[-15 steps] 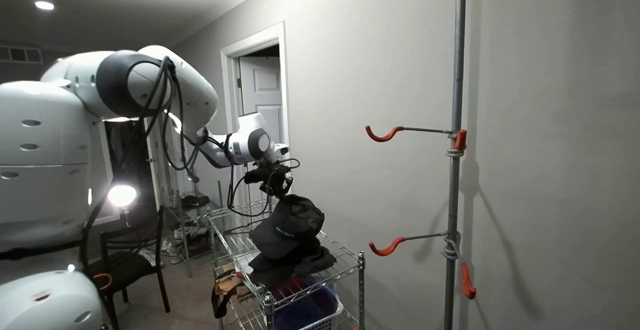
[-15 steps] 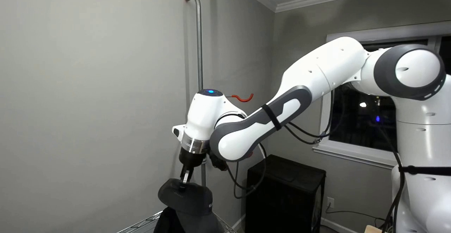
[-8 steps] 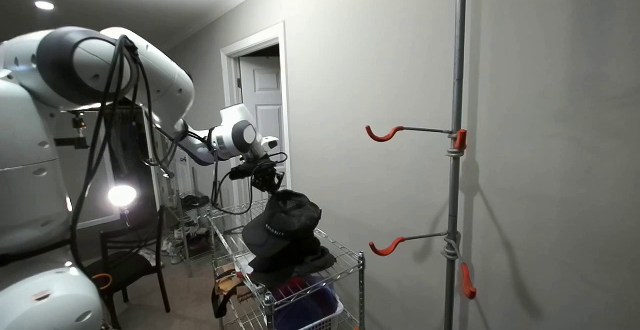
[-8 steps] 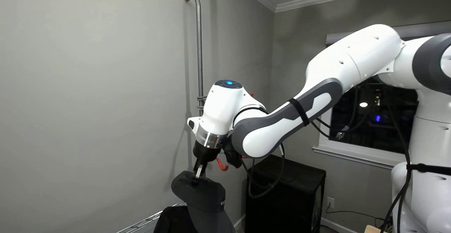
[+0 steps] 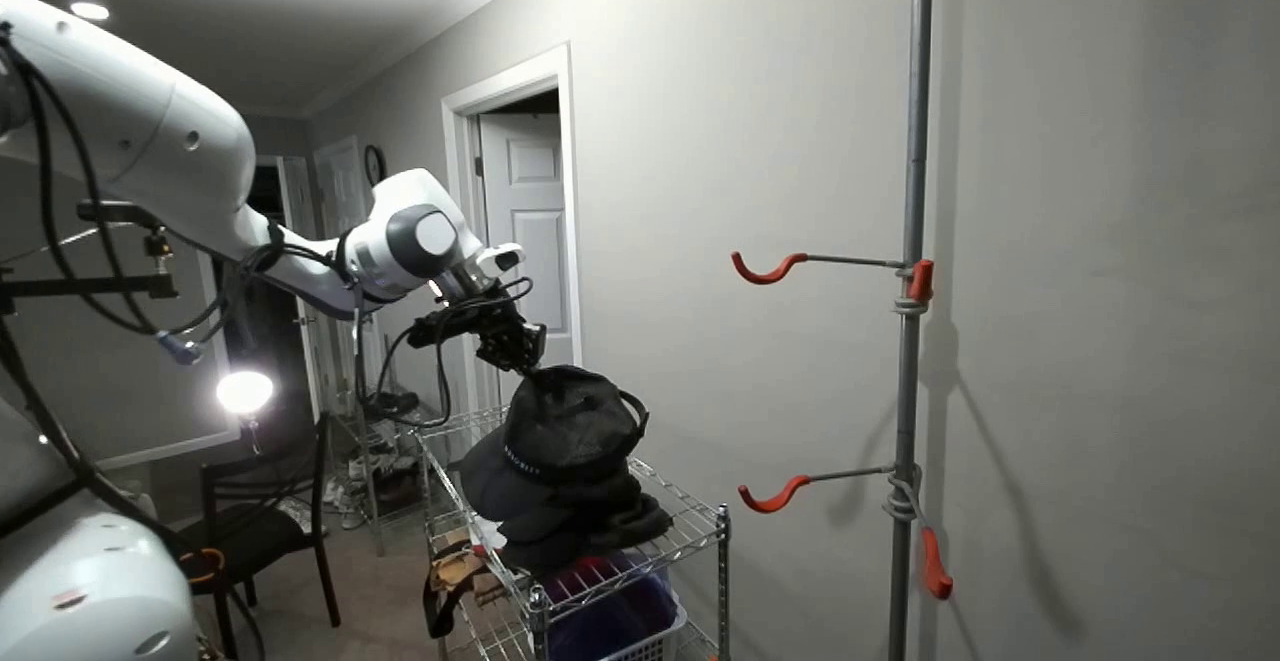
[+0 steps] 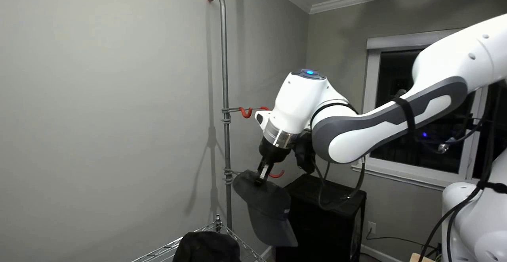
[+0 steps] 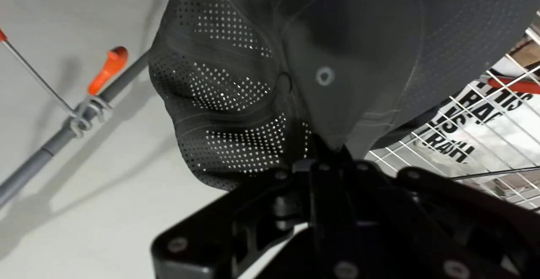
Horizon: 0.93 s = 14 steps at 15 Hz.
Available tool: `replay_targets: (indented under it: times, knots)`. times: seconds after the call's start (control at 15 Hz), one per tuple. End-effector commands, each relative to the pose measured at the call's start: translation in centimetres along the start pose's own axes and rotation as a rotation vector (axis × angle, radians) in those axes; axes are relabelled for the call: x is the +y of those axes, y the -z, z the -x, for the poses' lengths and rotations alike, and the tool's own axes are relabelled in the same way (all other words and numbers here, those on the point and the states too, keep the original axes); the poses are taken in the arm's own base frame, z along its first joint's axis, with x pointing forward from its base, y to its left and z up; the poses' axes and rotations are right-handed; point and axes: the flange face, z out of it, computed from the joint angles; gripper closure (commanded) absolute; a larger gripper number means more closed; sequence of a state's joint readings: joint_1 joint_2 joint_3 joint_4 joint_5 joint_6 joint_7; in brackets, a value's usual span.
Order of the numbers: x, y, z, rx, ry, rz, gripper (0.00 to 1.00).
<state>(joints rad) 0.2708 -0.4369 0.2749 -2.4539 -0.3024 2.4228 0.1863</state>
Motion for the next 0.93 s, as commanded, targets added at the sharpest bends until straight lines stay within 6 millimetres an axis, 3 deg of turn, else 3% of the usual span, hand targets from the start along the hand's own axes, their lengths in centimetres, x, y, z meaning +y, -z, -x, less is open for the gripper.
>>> replay_targets:
  times: [0.0, 0.27, 0.53, 0.73, 0.87]
  knots:
    - [4.0, 1.5, 3.8, -0.009, -0.093, 0.077, 0.99]
    - [9.9, 0.8, 6.3, -0.041, -0.18, 0.091, 0.99]
    - [15.0, -1.2, 8.8, -0.033, -0.225, 0.032, 0.99]
    - [17.2, -3.7, 10.5, 0.015, -0.225, -0.042, 0.99]
    - [17.0, -6.4, 11.5, 0.057, -0.203, -0.108, 0.99]
